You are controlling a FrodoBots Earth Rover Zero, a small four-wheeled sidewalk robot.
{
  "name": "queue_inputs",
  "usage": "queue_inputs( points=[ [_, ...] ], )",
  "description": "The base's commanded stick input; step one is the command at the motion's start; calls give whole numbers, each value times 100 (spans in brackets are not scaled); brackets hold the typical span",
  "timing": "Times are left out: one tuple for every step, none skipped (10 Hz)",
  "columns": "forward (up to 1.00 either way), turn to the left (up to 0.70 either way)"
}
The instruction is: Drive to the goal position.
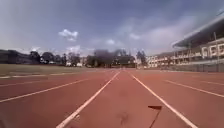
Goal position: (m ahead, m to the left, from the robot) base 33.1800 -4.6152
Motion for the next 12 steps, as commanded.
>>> queue_inputs(
  points=[
    [70,0],
    [70,0],
    [70,0],
    [70,0],
    [70,0],
    [70,0],
    [70,0],
    [70,0],
    [70,0],
    [70,0],
    [70,0],
    [70,0]
  ],
)
